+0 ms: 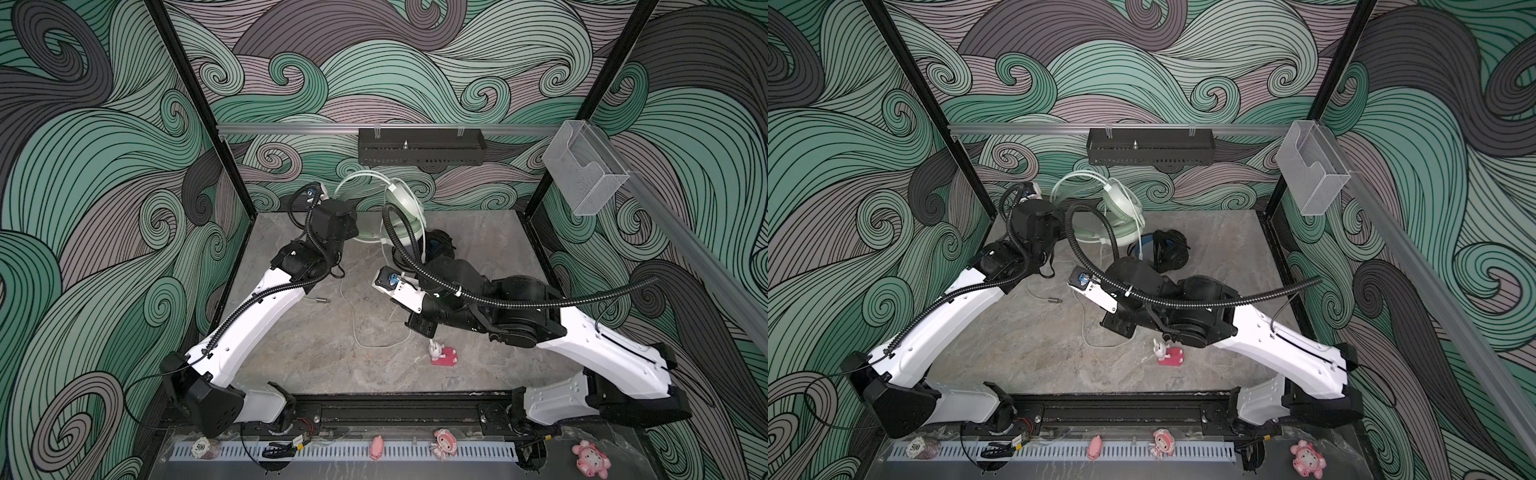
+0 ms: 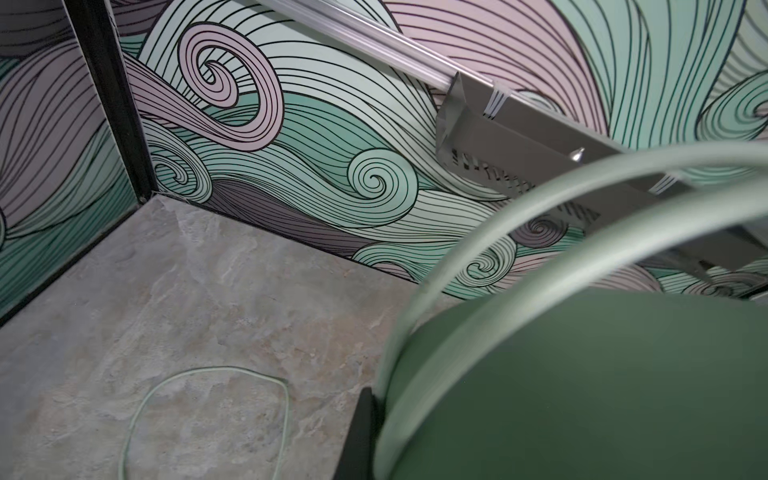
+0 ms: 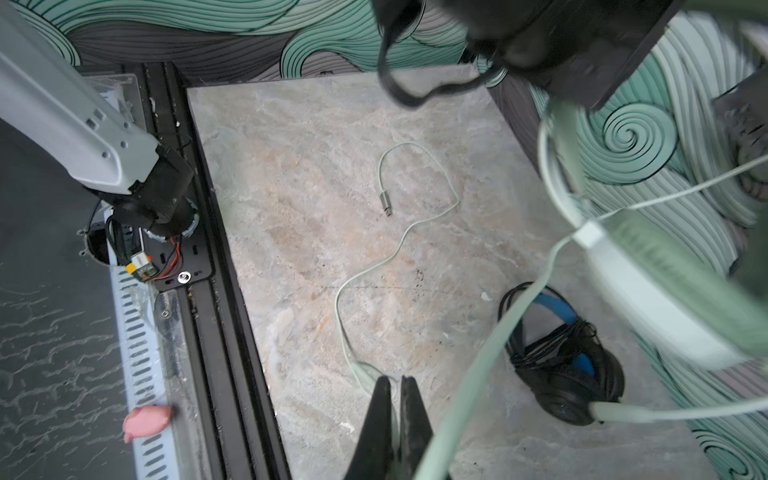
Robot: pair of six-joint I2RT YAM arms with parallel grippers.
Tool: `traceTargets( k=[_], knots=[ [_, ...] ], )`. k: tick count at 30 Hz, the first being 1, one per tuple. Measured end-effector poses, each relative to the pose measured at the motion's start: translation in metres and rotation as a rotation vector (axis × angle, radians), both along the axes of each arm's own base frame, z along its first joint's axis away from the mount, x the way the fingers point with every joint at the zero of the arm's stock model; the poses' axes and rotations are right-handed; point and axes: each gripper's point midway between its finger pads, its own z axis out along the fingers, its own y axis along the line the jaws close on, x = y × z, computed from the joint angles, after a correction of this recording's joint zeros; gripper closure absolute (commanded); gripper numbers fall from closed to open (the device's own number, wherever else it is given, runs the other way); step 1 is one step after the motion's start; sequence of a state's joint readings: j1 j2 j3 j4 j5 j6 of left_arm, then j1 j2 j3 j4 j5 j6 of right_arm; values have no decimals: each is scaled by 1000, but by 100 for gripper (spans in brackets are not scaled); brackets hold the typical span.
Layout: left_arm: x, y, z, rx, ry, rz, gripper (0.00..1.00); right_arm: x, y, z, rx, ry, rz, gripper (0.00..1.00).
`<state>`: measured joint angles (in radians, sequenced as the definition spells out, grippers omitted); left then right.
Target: Wrap the headphones
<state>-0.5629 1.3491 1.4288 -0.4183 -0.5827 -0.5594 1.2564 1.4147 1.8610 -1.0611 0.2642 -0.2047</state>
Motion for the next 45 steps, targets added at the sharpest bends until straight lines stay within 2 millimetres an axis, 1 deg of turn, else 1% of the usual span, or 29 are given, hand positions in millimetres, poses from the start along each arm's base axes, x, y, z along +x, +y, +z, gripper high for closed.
traceTargets(
  k=[1, 4, 11, 14, 18, 20, 24, 26, 28, 32, 36, 45],
  knots=[
    [-1, 1, -6, 28, 11, -3, 100, 3, -1, 5, -11, -21, -4, 100],
    [-7, 5, -15, 104, 27, -20, 100, 12, -3, 12, -64, -75, -9, 100],
    [-25, 21, -16, 274, 18, -42, 100, 30, -8, 11, -193, -170, -9, 100],
    [-33, 23, -18, 359, 17, -65, 100, 38, -14, 13, -237, -213, -21, 100],
    [-42, 18, -17, 456, 3, -119, 100, 46, -17, 15, -288, -265, -33, 100],
    [-46, 16, -17, 488, 0, -141, 100, 51, -12, 20, -292, -285, -38, 100],
    [-49, 17, -14, 506, -9, -156, 100, 60, 9, 32, -259, -308, -57, 100],
    [-51, 15, -13, 507, -13, -164, 100, 63, 15, 35, -244, -308, -62, 100],
    [-54, 12, -15, 508, -13, -177, 100, 62, 18, 38, -232, -309, -62, 100],
    [-59, 0, -18, 501, -17, -233, 100, 54, 22, 43, -199, -300, -47, 100],
    [-63, -12, -19, 483, -26, -295, 100, 46, 29, 42, -163, -263, -30, 100],
    [-68, -23, -27, 486, -5, -364, 100, 40, 46, 41, -73, -201, -19, 100]
  ],
)
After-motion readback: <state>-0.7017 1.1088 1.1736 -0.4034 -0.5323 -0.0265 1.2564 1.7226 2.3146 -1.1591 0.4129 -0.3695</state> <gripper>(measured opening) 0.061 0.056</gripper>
